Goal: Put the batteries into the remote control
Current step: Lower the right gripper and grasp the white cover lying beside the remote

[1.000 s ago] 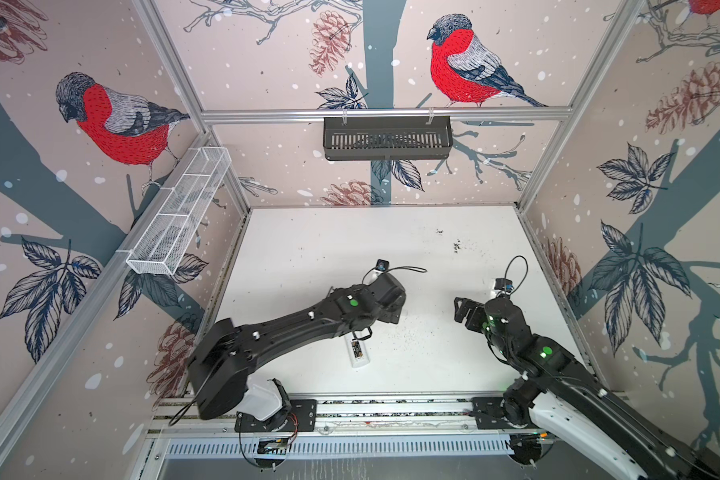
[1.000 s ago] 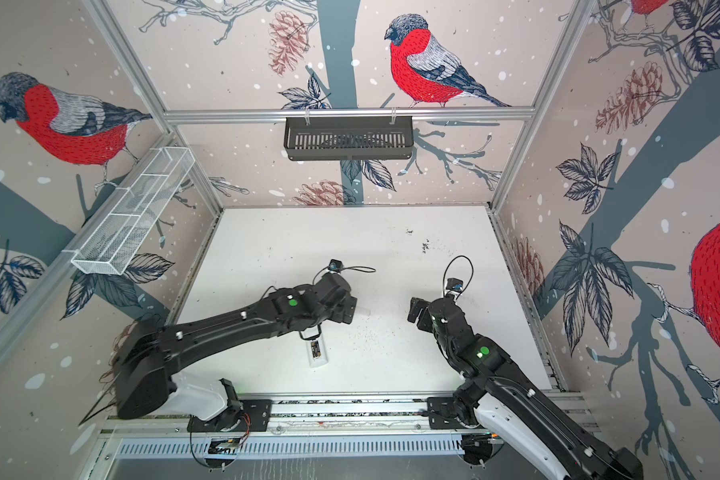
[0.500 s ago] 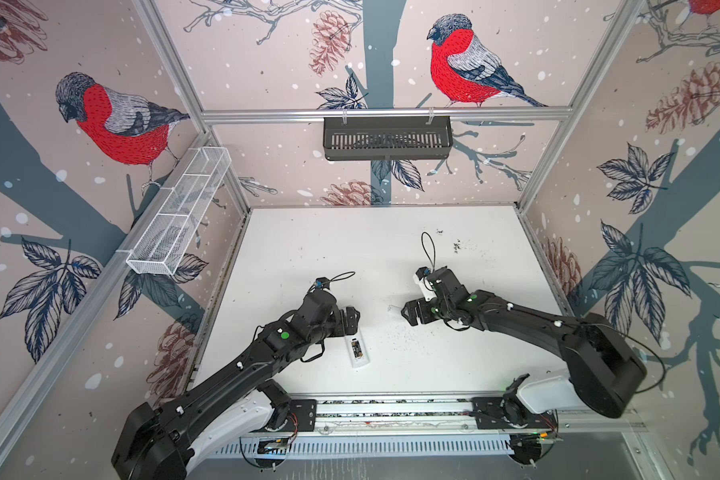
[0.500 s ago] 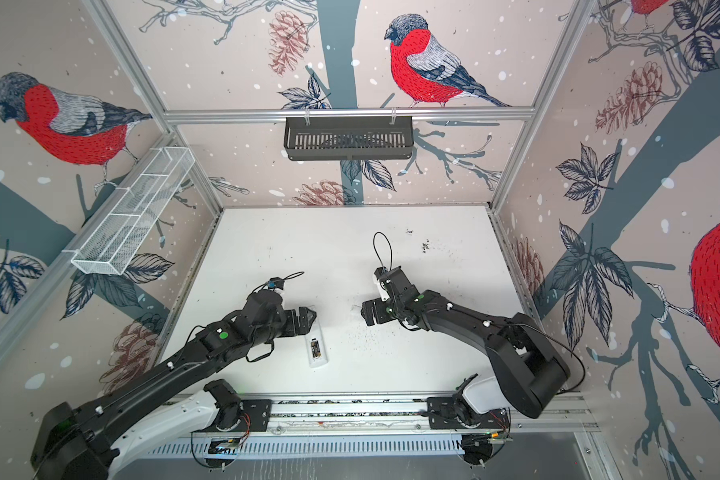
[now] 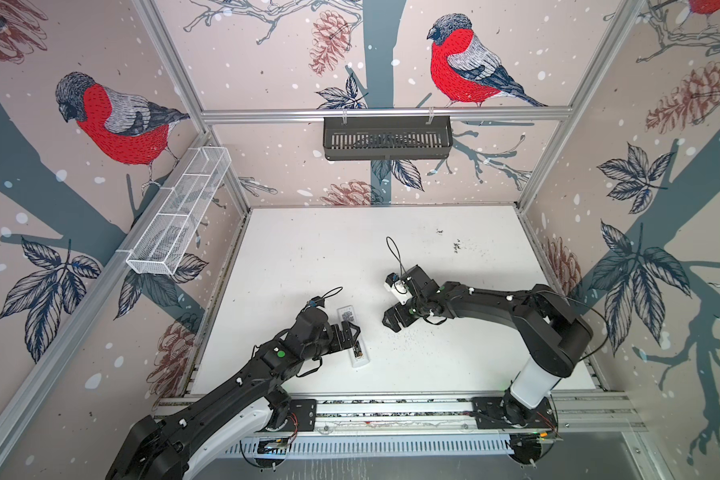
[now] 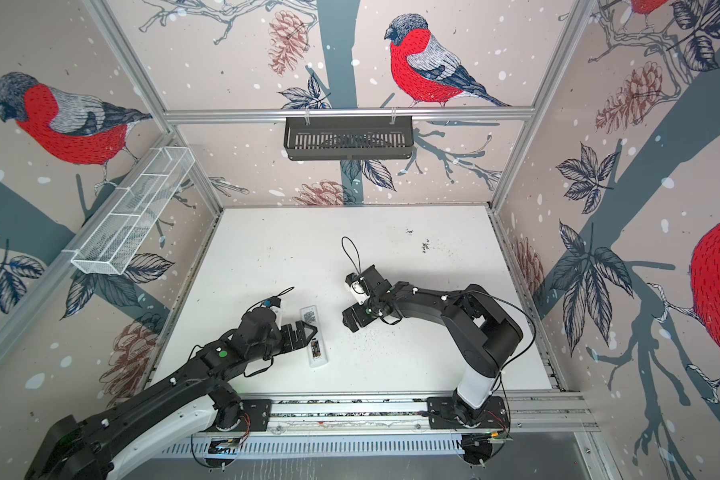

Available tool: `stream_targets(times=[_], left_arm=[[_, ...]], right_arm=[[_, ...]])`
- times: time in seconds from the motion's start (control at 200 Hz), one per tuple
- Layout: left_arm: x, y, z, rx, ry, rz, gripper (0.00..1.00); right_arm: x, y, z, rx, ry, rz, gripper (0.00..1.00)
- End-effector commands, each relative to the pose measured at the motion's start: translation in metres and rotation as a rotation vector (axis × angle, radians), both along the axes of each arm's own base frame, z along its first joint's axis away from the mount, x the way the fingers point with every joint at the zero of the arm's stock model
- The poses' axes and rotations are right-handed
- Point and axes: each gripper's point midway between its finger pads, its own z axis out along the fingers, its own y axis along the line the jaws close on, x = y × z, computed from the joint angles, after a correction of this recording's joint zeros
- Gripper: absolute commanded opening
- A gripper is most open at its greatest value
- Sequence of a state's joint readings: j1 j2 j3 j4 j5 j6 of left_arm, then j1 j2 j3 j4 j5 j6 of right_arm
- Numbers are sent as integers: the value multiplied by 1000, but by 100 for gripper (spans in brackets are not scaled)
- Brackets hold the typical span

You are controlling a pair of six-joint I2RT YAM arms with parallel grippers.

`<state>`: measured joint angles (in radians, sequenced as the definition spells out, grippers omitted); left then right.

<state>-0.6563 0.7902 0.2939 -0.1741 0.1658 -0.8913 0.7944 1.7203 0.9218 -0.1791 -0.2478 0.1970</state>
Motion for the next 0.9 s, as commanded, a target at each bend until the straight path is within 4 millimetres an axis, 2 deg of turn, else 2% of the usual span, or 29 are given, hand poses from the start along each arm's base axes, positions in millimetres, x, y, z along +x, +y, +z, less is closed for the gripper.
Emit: stream_targets(times=[0.0,0.105,0.205,0.275,0.49,0.685,0.896], left_arm=[[1,-14,10,-100,-27,-33,98],[-2,-15,5,-111,-21,-38,98],[-4,-17,1,-121,-2,-41,98],[-7,-21,-1,-148,14,-55,98],[-10,-24,-7,-174,31,-63,98],[-11,-24,-6,-180,28,-62,97],[-16,-29,-5,-214,39,-89,97]], right_arm=[[-19,-5,-10,-56,43,29,95],[-17,-8,-13,-89,13,0,93],[-10,-12,-15,-132,1,-22,81],[-4,-14,-16,-164,-19,-36,68],[10,-13,-20,-207,-28,-49,66],[14,-15,-26,-262,-19,-45,50],[14,-12,-22,-265,-22,-27,38]])
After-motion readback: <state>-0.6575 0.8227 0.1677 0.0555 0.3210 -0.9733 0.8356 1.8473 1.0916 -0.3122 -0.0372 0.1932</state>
